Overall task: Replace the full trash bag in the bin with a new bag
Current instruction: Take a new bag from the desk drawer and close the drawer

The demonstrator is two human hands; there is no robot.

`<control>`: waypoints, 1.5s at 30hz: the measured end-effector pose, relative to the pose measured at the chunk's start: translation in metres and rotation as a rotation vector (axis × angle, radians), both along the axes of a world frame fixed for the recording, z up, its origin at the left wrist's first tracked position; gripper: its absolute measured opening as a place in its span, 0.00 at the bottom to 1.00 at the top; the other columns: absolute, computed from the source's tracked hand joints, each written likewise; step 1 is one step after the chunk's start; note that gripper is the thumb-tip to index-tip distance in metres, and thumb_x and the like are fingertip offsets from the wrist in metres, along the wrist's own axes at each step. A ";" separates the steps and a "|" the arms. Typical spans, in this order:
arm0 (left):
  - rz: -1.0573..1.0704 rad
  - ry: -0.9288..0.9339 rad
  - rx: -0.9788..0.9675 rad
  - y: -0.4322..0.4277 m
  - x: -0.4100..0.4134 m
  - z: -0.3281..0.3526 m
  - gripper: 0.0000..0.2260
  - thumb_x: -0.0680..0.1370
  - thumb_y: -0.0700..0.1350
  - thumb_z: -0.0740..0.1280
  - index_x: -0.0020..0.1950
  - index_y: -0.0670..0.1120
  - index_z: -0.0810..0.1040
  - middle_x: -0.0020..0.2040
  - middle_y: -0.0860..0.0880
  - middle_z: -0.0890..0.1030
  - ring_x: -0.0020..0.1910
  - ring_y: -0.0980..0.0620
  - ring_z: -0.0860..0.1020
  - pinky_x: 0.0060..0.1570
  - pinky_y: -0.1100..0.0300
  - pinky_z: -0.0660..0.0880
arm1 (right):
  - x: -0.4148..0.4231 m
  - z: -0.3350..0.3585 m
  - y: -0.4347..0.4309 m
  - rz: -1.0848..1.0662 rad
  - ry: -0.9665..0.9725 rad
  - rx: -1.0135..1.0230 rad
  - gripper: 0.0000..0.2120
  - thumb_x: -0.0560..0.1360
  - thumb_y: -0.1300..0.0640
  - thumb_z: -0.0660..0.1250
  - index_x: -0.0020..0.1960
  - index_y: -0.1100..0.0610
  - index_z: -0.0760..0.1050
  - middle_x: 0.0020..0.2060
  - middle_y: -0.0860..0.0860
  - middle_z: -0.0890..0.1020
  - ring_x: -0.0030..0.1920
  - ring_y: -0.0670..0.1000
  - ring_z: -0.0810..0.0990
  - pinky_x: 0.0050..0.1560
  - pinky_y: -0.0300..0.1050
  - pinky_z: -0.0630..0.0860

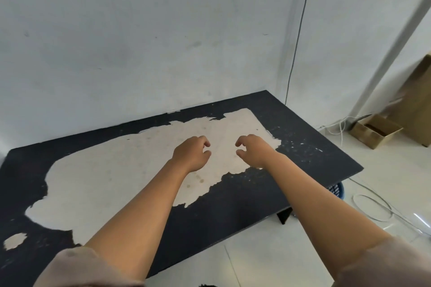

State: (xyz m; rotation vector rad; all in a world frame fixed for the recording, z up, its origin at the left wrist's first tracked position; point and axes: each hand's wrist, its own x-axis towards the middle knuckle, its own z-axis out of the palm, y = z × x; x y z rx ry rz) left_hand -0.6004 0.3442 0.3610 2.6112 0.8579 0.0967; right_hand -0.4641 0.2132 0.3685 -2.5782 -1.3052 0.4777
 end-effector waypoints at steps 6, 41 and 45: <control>0.093 -0.033 0.017 -0.070 0.057 -0.005 0.15 0.79 0.49 0.61 0.65 0.48 0.72 0.64 0.48 0.76 0.59 0.48 0.76 0.55 0.56 0.75 | 0.065 -0.003 -0.052 0.115 -0.030 -0.004 0.18 0.79 0.53 0.57 0.68 0.56 0.68 0.66 0.56 0.70 0.60 0.57 0.74 0.59 0.48 0.70; 0.490 -0.109 0.103 -0.292 0.148 -0.284 0.18 0.78 0.48 0.62 0.68 0.49 0.68 0.63 0.47 0.73 0.60 0.46 0.74 0.53 0.52 0.75 | 0.192 -0.290 -0.219 -0.023 0.330 0.349 0.20 0.78 0.45 0.60 0.55 0.62 0.72 0.44 0.55 0.78 0.46 0.56 0.79 0.45 0.48 0.76; 0.549 -0.204 0.212 -0.286 0.149 -0.294 0.22 0.78 0.47 0.63 0.72 0.48 0.63 0.66 0.43 0.70 0.60 0.43 0.74 0.50 0.52 0.72 | 0.188 -0.298 -0.193 -0.167 0.663 0.433 0.23 0.78 0.42 0.58 0.48 0.62 0.75 0.38 0.56 0.79 0.38 0.57 0.81 0.47 0.55 0.81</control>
